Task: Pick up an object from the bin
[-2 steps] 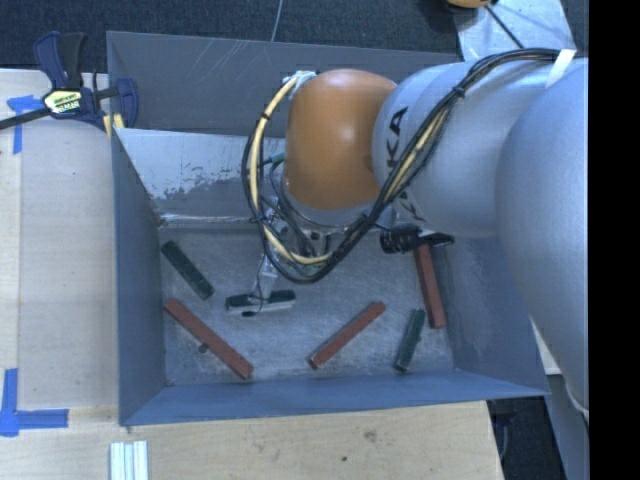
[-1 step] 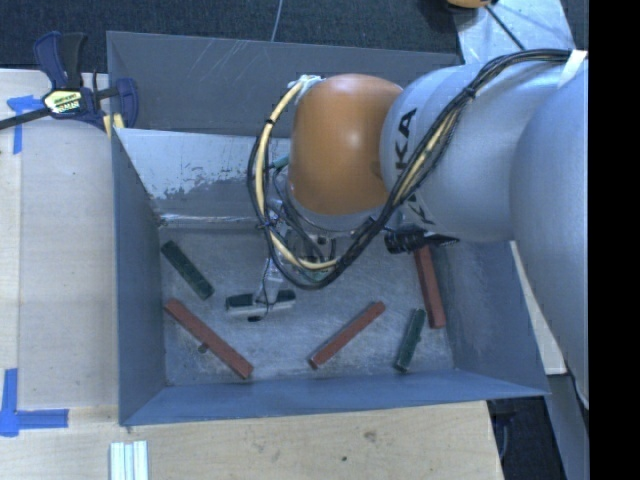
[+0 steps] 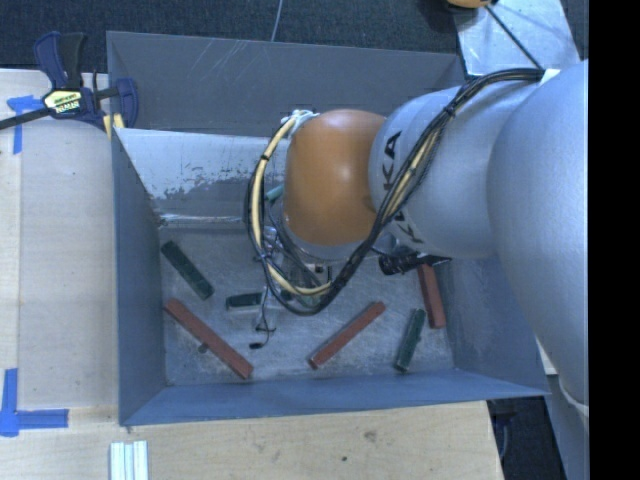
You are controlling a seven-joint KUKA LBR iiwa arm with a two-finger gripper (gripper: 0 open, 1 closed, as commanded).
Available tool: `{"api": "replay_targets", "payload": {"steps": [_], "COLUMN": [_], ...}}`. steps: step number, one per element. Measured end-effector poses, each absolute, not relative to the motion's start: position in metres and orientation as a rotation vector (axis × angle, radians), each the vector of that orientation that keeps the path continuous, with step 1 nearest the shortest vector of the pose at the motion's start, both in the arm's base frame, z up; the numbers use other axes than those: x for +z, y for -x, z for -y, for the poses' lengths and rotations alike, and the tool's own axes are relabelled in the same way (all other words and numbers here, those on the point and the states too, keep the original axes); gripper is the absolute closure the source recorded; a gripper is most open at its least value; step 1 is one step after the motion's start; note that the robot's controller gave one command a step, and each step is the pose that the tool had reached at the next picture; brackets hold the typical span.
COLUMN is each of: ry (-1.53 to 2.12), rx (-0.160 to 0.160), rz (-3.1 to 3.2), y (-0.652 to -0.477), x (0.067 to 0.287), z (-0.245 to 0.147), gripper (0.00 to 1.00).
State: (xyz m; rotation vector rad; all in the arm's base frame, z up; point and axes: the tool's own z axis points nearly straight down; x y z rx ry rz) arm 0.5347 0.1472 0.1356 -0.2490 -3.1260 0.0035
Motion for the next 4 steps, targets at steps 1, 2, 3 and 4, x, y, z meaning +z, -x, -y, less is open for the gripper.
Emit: {"api": "replay_targets", "payload": {"steps": [1,2,3,4], "ry": [0.102,0.104,0.055,-0.003], "rx": [-0.004,-0.004,0.002,-0.001], "rz": [3.148,3.148,3.137,3.145], "y": [-0.57,-0.57,-0.572,-0.591], "x": [0.073,0.073,0.113,0.223], "z": [-0.138,-0.138,-0.136,-0.164], "gripper": [1.0,1.0,1.0,1.0]}}
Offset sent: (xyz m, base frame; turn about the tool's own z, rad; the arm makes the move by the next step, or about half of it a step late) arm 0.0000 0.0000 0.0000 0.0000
